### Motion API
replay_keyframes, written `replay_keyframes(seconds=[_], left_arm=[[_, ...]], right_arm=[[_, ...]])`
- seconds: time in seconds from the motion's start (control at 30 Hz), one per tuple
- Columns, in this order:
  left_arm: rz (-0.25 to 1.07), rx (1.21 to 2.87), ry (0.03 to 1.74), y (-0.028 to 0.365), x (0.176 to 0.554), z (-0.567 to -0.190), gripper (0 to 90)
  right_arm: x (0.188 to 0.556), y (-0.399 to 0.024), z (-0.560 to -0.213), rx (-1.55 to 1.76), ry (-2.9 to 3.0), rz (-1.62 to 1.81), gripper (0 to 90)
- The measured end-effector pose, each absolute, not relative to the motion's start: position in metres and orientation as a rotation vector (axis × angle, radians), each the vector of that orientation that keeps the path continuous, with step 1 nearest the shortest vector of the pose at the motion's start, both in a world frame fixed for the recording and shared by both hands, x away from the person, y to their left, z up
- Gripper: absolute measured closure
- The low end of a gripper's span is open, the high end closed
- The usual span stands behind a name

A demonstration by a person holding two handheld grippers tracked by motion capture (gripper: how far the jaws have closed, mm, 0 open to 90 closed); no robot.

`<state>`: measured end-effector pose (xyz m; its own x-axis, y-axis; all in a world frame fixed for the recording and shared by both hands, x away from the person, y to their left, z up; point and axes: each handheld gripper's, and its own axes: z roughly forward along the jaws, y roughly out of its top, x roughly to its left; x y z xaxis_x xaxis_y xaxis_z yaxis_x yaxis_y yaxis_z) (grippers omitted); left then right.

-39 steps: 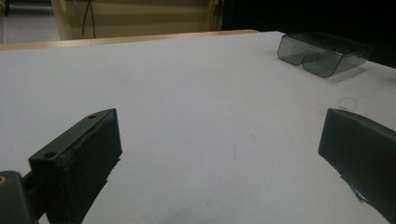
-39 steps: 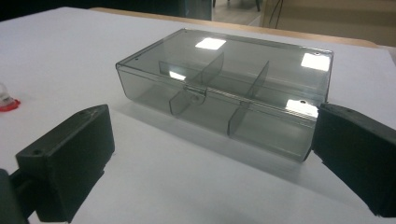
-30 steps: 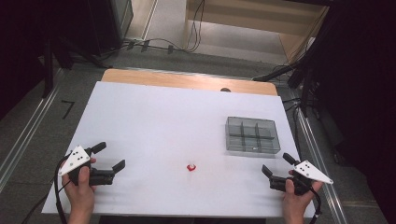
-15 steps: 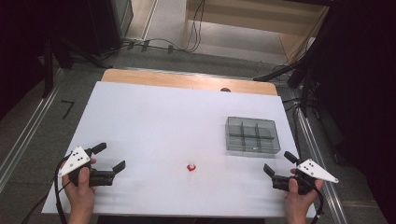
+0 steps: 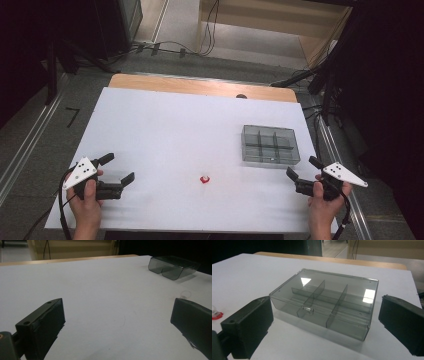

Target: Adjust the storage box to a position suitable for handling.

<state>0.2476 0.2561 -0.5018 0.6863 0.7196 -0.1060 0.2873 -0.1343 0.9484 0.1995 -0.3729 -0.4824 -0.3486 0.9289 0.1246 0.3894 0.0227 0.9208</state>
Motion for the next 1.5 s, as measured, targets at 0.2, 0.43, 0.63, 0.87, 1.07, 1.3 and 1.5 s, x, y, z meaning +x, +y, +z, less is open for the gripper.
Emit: replay_keyframes(seconds=[0.2,0.43,0.63,0.87,1.07,1.3,1.5], left_arm=[[0.457,1.721,0.817,0.255,0.248,-0.502,0.0],[0.457,1.72,0.817,0.255,0.248,-0.502,0.0],[0.458,1.717,0.82,0.254,0.248,-0.502,0.0],[0.459,1.718,0.82,0.254,0.247,-0.502,0.0],[0.461,1.718,0.819,0.254,0.248,-0.502,0.0],[0.462,1.72,0.821,0.254,0.248,-0.502,0.0],[0.461,1.718,0.824,0.254,0.248,-0.502,0.0]], right_arm=[[0.213,-0.371,-0.473,1.337,1.797,1.284,0.0],[0.231,-0.369,-0.46,1.333,1.811,1.272,0.0],[0.247,-0.37,-0.452,1.33,1.83,1.238,0.0],[0.267,-0.375,-0.451,1.369,1.836,1.202,2.4],[0.282,-0.378,-0.456,1.384,1.868,1.136,9.4],[0.296,-0.388,-0.46,1.458,1.839,1.085,26.3],[0.306,-0.395,-0.466,1.522,1.832,1.026,55.4]])
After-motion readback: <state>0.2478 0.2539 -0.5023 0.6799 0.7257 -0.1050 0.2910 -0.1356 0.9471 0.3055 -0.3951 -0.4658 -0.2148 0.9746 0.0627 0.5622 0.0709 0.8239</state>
